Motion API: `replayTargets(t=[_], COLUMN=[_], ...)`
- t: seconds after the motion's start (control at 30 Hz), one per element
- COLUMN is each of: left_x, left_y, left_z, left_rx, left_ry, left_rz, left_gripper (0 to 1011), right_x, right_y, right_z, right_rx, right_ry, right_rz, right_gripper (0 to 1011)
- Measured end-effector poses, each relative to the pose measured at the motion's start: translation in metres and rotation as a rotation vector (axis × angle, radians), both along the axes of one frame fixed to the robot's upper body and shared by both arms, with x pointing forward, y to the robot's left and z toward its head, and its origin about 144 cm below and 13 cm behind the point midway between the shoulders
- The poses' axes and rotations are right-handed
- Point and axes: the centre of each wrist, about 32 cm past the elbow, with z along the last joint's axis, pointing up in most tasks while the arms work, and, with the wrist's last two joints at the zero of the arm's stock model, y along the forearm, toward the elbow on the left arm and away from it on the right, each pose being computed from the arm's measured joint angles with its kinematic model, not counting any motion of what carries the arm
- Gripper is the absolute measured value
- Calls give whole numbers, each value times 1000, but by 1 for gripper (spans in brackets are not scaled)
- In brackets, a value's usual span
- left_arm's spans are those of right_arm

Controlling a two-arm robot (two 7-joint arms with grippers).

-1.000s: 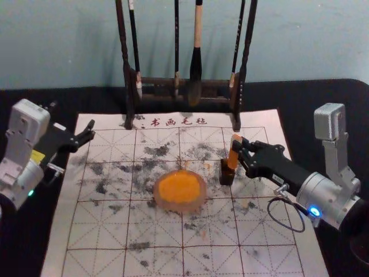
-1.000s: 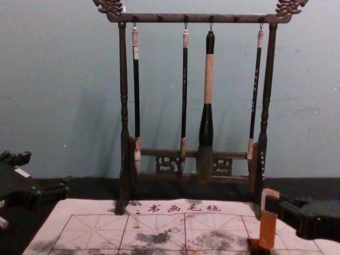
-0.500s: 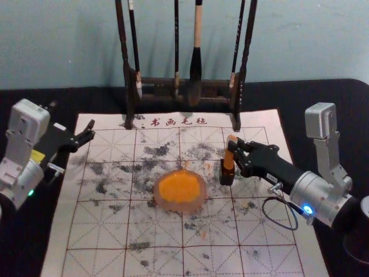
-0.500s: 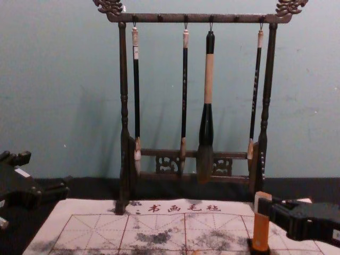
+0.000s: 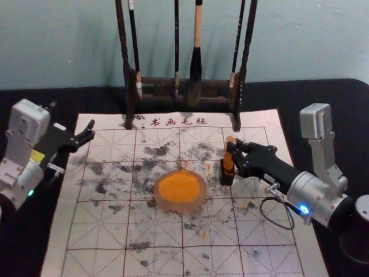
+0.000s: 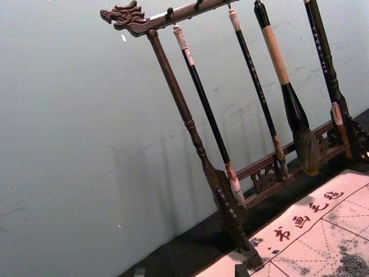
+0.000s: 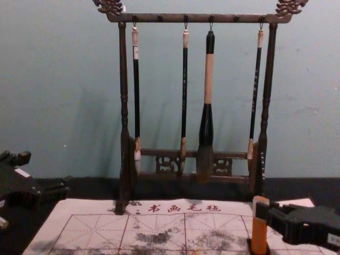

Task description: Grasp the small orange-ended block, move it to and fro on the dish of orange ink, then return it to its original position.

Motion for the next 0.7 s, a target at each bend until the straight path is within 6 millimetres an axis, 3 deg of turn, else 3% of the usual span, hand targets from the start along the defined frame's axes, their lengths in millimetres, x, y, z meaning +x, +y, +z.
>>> replayTargets(t=[0.7], left_x=[0], left_y=[0], left_z=[0], left_rx=[0], left_ry=[0], left_rz=[0], left_gripper=[1001], right_x=[-5], right_y=[5], right_z=[-16], right_rx=[-53], right_ry=[-19], right_rz=[0], right_gripper=[105])
